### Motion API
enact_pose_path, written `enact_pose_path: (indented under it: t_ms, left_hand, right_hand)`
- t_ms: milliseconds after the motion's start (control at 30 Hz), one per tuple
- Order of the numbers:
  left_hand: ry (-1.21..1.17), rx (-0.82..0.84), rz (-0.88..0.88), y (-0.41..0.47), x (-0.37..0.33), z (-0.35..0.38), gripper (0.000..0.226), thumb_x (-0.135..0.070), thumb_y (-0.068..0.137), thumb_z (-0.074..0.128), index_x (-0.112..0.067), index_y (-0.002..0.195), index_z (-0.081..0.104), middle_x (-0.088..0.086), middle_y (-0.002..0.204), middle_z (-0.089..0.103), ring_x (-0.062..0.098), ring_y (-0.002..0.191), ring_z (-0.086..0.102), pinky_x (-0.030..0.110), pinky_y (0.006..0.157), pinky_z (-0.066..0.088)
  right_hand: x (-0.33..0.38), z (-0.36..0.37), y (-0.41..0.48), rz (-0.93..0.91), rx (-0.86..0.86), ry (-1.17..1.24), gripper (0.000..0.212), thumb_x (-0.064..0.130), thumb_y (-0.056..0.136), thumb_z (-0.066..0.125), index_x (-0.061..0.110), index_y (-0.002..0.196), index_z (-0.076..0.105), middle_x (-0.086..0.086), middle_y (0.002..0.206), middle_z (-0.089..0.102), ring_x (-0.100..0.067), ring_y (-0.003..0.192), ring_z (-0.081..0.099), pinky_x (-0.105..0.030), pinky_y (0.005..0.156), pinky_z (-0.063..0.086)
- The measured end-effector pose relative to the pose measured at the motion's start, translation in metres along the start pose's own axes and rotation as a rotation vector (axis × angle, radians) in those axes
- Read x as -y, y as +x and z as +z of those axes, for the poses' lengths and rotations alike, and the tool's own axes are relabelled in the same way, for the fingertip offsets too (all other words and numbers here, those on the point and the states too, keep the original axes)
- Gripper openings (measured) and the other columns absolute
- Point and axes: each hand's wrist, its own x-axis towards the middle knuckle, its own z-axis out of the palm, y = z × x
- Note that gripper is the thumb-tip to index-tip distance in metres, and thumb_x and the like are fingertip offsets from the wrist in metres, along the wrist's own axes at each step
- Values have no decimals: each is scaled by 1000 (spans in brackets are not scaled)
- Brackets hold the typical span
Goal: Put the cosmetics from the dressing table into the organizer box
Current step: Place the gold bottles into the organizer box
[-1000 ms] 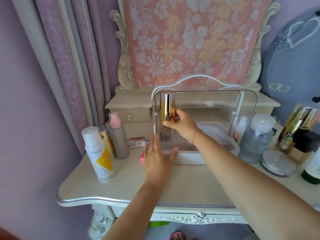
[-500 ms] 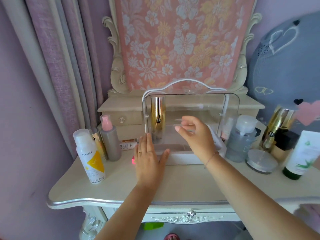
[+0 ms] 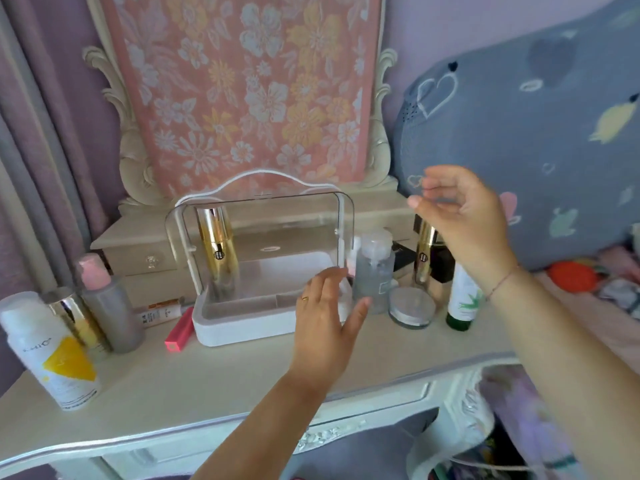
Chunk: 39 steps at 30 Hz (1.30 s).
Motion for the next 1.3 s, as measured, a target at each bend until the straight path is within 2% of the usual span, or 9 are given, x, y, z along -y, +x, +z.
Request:
enact_pose_path:
  t_ms: [233, 467, 533, 667, 733, 833, 1067, 1133, 1300]
  left_hand:
    - [-54, 11, 76, 35, -43, 37, 47, -45, 90, 51, -22, 130, 46, -4, 132, 50, 12, 123, 41, 30, 105, 32]
    - [-30, 11, 112, 65, -67, 59, 47, -40, 89, 56, -17, 130, 48, -2, 131, 52, 15, 123, 41, 34, 105, 31]
    - [-28, 2, 113, 67, -68, 63, 47, -39, 89, 56, -17, 130, 49, -2, 130, 52, 14, 122, 41, 33, 105, 31]
    - [31, -32, 104, 67, -62, 66, 45, -40, 89, 56, -17, 127, 51, 0, 127, 54, 18, 120, 43, 36, 107, 28]
    - [61, -44, 82, 67, -58, 65, 45, -42, 89, 53, -18, 127, 51, 0, 126, 55, 19, 122, 42, 41, 108, 27]
    - [76, -44, 74, 67, -52, 64, 46, -42, 90, 52, -17, 128, 51, 1, 127, 55, 21, 126, 41, 43, 107, 29]
    - [50, -22, 81, 66, -50, 59, 48, -40, 91, 54, -14, 131, 48, 4, 131, 53, 23, 130, 38, 41, 109, 28]
    - [24, -27, 73, 64, -50, 55, 51, -40, 91, 53, -14, 133, 45, 4, 133, 51, 23, 130, 38, 40, 109, 29]
    - [-12, -37, 76, 61, -54, 38, 55, -43, 91, 51, -16, 138, 40, 3, 136, 49, 18, 129, 37, 31, 108, 29]
  right_hand:
    - [-58, -54, 67, 138, 369, -298, 59, 36, 70, 80, 26, 123, 55, 8, 118, 60, -9, 112, 55, -27, 98, 41]
    - [-98, -60, 87, 286, 658, -324, 79, 27, 71, 81, 19, 139, 42, 3, 134, 54, -14, 124, 50, -35, 111, 36]
    - [-104, -58, 89, 303, 683, -292, 73, 24, 72, 81, 19, 136, 46, 4, 125, 58, -11, 114, 54, -29, 104, 41]
    - [-113, -53, 85, 361, 772, -171, 38, 14, 76, 77, 28, 106, 59, 4, 89, 67, -1, 76, 64, -15, 66, 49]
    - [-117, -53, 83, 387, 807, -125, 37, 10, 78, 75, 29, 106, 59, 4, 87, 70, -2, 76, 67, -13, 64, 51]
    - [-120, -53, 81, 389, 821, -119, 45, 10, 79, 74, 26, 116, 56, -1, 96, 71, -4, 80, 69, -14, 64, 52]
    - [-100, -54, 88, 329, 671, -110, 31, 7, 76, 76, 15, 103, 65, -8, 91, 72, -16, 85, 71, -26, 72, 60]
    - [-81, -58, 96, 264, 610, -92, 29, 9, 75, 77, 23, 98, 65, -7, 92, 74, -15, 83, 72, -25, 70, 60]
    - [-12, -67, 111, 128, 580, -60, 67, 15, 74, 78, 34, 130, 47, -12, 100, 73, -21, 93, 71, -34, 82, 59]
